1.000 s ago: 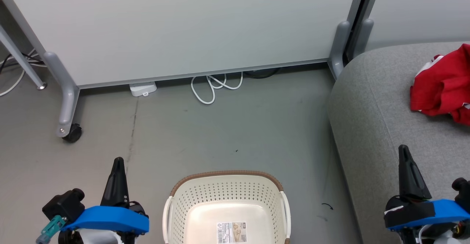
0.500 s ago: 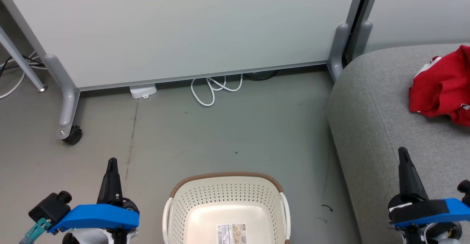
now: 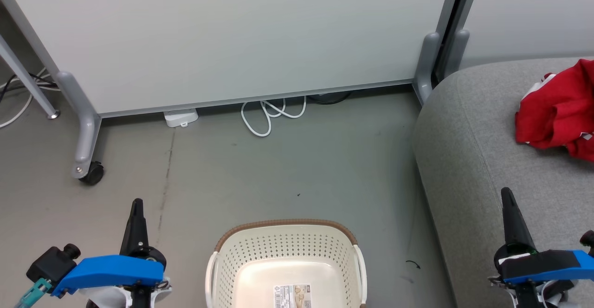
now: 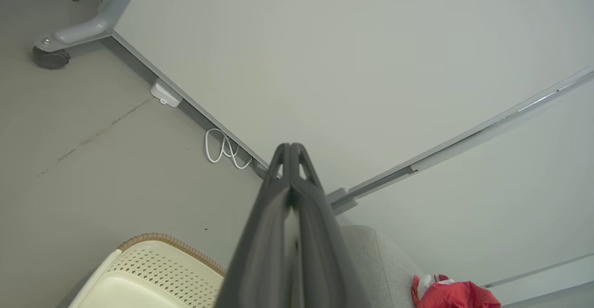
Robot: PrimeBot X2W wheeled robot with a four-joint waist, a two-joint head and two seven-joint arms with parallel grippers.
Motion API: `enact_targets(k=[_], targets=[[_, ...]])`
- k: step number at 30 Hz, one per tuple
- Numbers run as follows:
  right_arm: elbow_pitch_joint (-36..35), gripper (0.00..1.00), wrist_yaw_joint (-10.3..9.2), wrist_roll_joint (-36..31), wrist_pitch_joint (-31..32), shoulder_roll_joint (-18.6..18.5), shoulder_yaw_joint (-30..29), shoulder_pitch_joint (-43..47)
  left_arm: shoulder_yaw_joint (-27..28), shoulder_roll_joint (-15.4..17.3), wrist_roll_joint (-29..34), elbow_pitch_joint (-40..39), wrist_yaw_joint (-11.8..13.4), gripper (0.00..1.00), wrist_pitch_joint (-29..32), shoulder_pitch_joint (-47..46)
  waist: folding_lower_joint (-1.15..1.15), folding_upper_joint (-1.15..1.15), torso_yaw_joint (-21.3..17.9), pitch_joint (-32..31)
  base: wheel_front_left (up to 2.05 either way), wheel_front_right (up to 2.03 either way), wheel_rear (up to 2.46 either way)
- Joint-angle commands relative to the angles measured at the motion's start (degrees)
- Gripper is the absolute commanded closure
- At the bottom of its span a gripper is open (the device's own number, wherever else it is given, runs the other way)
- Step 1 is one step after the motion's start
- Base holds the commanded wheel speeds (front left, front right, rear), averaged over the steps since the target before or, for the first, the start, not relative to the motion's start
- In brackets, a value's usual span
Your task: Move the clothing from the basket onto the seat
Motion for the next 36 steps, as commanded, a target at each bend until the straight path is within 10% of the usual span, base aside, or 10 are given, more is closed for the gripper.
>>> enact_targets(k=[1,36], targets=[[-0.4,1.0,0.02,1.9,0.5,-0.4,0.0,-1.5,0.4,0.1,-1.7,-0.9,-0.3,1.0,0.5,-1.4,-0.01,0.0,0.0,0.0,0.0,0.0,0.0],[1.1,1.0,0.03,23.3,5.5,-0.5,0.4,-2.1,2.6,0.0,-21.5,-1.7,-0.6,1.0,5.6,-1.8,-0.01,0.0,-0.2,-1.2,0.0,0.0,0.0]])
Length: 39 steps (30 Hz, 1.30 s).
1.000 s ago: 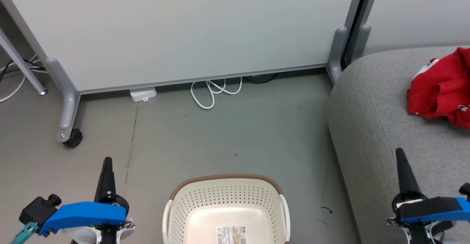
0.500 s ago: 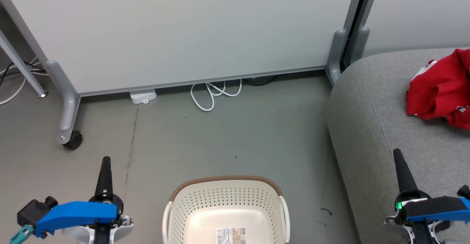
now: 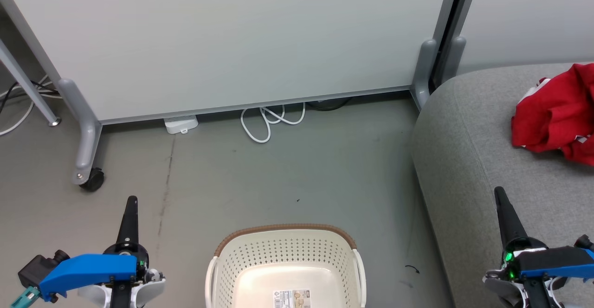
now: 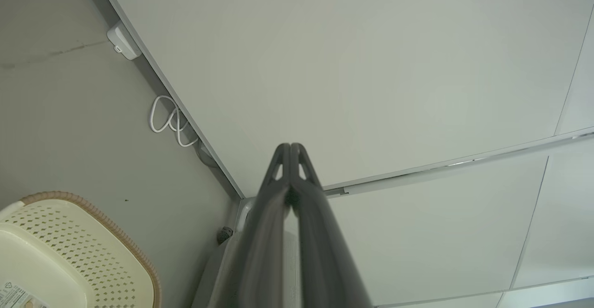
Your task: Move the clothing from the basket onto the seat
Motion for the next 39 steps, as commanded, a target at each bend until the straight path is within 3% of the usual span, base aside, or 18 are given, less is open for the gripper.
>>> enact_targets(k=[1,39], targets=[[-0.1,1.0,0.03,1.2,0.4,-0.4,0.1,-1.0,0.3,0.0,-1.0,-0.5,-0.4,1.0,0.3,-1.2,0.0,0.0,0.0,0.0,0.0,0.0,0.0],[1.1,1.0,0.04,18.4,4.5,-0.5,0.3,-1.5,2.0,0.0,-16.9,-1.1,-0.5,1.0,4.4,-1.3,0.0,0.0,-0.2,-1.3,0.0,0.0,0.0]])
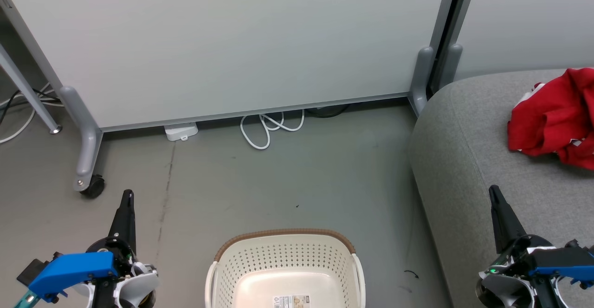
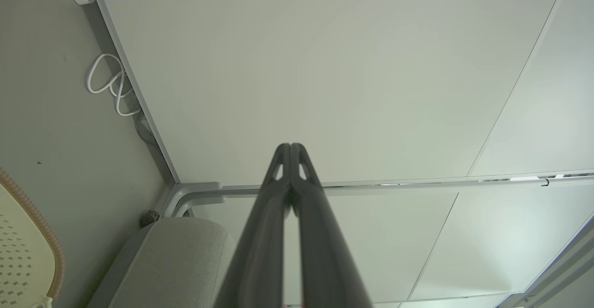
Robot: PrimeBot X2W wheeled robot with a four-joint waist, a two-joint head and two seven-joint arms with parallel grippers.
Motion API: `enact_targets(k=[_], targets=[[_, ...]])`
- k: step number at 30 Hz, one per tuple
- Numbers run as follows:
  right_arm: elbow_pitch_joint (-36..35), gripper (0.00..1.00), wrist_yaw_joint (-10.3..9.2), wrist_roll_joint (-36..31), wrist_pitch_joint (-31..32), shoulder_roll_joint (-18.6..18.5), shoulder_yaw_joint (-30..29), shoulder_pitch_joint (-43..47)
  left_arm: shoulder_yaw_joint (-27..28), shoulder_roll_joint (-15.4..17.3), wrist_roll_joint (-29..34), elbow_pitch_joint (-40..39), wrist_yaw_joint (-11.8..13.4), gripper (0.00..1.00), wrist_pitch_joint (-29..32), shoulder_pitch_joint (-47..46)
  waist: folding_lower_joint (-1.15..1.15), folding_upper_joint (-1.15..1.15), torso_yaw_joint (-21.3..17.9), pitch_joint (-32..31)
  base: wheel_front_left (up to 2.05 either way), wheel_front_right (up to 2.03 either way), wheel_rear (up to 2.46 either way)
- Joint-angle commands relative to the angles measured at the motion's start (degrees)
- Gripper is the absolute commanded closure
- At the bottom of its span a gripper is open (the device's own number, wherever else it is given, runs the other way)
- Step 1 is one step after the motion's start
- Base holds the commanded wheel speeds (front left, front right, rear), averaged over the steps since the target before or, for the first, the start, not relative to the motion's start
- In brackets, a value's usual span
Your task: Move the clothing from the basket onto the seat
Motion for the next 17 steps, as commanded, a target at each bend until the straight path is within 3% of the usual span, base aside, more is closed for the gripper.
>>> enact_targets(k=[1,17], targets=[[0.1,1.0,0.04,0.3,0.2,-0.4,0.1,-0.8,0.2,0.0,-0.2,-0.2,-0.2,1.0,0.3,-0.6,0.0,0.0,0.0,0.0,0.0,0.0,0.0],[0.1,1.0,0.04,0.3,0.2,-0.4,0.1,-0.8,0.2,0.0,-0.2,-0.2,-0.2,1.0,0.3,-0.6,0.0,0.0,0.0,0.0,0.0,0.0,0.0]])
